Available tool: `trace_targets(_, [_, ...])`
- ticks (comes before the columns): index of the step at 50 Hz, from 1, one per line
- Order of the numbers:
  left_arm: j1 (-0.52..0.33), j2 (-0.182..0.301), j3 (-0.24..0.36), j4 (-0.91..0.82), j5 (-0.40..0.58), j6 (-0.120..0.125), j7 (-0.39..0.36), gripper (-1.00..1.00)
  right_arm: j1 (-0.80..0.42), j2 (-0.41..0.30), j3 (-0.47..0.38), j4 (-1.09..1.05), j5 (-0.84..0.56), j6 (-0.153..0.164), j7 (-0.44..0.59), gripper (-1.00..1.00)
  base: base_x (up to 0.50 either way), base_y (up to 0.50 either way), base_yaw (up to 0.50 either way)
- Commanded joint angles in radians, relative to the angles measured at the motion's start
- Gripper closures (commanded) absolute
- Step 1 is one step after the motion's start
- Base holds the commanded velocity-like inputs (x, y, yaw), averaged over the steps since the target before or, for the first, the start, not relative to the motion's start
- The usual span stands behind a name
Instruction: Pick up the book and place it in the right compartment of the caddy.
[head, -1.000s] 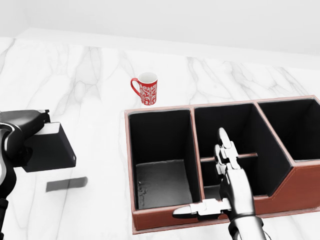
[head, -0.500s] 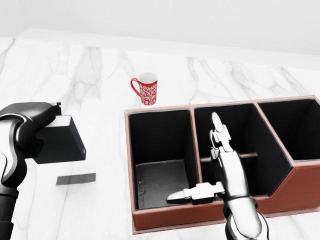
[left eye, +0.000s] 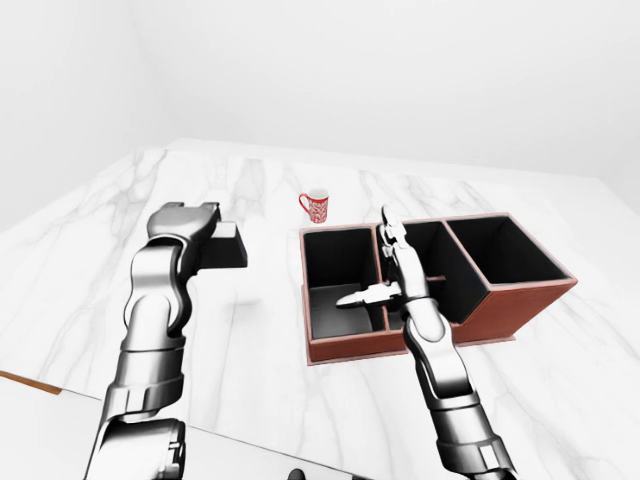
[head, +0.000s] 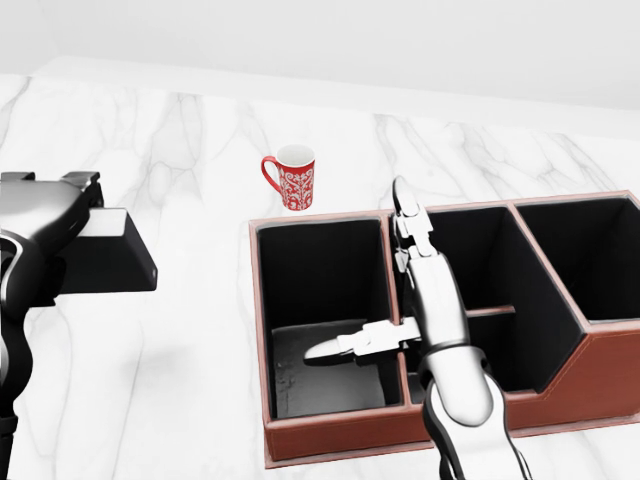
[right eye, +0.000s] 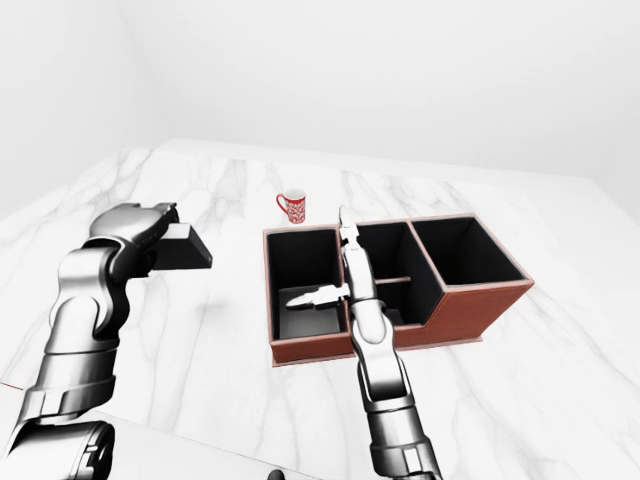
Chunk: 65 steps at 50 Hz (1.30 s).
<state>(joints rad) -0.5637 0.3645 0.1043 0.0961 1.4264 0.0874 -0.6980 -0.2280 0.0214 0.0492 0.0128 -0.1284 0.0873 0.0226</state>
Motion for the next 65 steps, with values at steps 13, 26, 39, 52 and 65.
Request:
trace_targets(13, [0.076,-0.045,0.028,-0.238,0.072,0.0,0.0,1.0,-0.1,0.049,0.047,0.05,-0.056,0.0,-0.044,-1.0,0.0,0.0,0.0])
trace_targets(26, [0.156,-0.062,0.045,-0.328,0.05,0.0,0.0,1.0,-0.123,0.08,0.068,0.074,-0.074,0.0,-0.06,-1.0,0.0,0.0,0.0])
trace_targets(39, [0.2,-0.081,0.054,-0.422,0.057,0.0,0.0,1.0,-0.13,0.102,0.093,0.129,-0.095,0.0,-0.082,-1.0,0.0,0.0,0.0])
trace_targets(52, [0.166,-0.08,0.052,-0.417,0.063,0.0,0.0,1.0,-0.143,0.152,0.141,0.162,-0.153,0.0,-0.09,-1.0,0.0,0.0,0.0])
trace_targets(65, [0.114,-0.114,0.009,-0.419,0.102,0.0,0.0,1.0,-0.143,0.176,0.158,0.164,-0.18,0.0,-0.084,-1.0,0.0,0.0,0.0])
